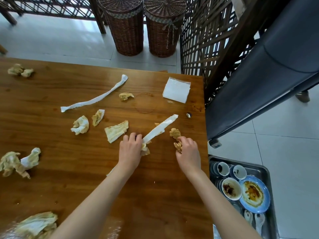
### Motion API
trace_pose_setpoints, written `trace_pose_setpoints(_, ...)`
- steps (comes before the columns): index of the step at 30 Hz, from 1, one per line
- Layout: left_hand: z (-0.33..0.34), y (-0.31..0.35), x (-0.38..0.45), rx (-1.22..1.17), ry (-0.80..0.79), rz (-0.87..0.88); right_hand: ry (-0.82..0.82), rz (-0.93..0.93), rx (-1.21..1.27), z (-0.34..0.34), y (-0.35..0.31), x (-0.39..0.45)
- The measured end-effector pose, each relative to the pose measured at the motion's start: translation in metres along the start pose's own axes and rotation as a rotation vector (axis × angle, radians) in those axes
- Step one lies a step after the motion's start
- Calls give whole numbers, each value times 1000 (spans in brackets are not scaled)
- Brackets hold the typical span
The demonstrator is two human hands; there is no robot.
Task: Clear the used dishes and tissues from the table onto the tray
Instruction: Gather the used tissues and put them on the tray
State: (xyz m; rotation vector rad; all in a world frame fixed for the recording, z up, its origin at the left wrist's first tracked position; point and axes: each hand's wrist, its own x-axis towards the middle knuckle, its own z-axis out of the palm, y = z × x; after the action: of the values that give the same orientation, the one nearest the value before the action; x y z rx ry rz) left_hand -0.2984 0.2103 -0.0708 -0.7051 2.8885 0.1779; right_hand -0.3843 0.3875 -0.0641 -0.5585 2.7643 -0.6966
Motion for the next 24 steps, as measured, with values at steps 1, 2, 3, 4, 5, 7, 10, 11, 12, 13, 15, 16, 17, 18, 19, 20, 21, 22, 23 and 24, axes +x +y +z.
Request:
trace_pose_setpoints(1, 0, 1, 0, 18, 14, -12, 8, -2, 4, 0, -1, 1)
trace_pose_setpoints(2, 0, 2, 1, 32, 20, -29, 19, -3, 11, 0, -2, 3)
trace_pose_setpoints(3, 1, 3, 1, 39, 26, -46, 30, -4, 17, 0, -4, 5)
trace_pose_setpoints(4, 3, 3, 0, 38, 34, -64, 39, -7, 22, 1, -5, 7)
trace_pose_setpoints(5, 4, 4, -1, 18, 49, -80, 46, -10, 26, 1, -7, 9)
trace_pose_setpoints(7, 6, 4, -3, -57, 90, -93, 60, -20, 31, 2, -9, 15)
trace_pose_setpoints(10, 10, 1, -5, -64, 83, -43, 68, -35, 40, 4, -14, 23)
trace_pose_setpoints(11, 11, 0, -5, -63, 74, -38, 66, -40, 41, 5, -15, 26)
trace_pose_setpoints(12, 11, -1, -5, -64, 68, -47, 69, -47, 40, 6, -16, 29)
trace_pose_setpoints(13, 12, -1, -5, -66, 68, -60, 75, -51, 38, 7, -17, 32)
trace_pose_setpoints(15, 14, -1, -7, -56, 62, -67, 83, -57, 38, 9, -18, 39)
trace_pose_setpoints(16, 16, 0, -7, -45, 56, -65, 80, -60, 32, 11, -18, 43)
trace_pose_setpoints(17, 18, 0, -7, -37, 55, -65, 71, -57, 22, 13, -18, 46)
trace_pose_setpoints(18, 19, 0, -7, -38, 57, -69, 57, -49, 12, 15, -18, 48)
trace_pose_setpoints(19, 20, -1, -6, -44, 59, -78, 39, -39, 9, 16, -19, 49)
trace_pose_setpoints(20, 20, -1, -5, -51, 58, -87, 17, -29, 12, 18, -20, 50)
trace_pose_setpoints(21, 21, -1, -4, -54, 58, -93, -9, -24, 19, 20, -21, 51)
trace_pose_setpoints(22, 21, -1, -4, -53, 58, -95, -41, -24, 23, 22, -22, 51)
trace_pose_setpoints(23, 22, -1, -4, -53, 60, -97, -74, -31, 15, 24, -24, 51)
trace_pose_setpoints(24, 23, 0, -4, -54, 62, -98, -104, -44, -6, 25, -26, 52)
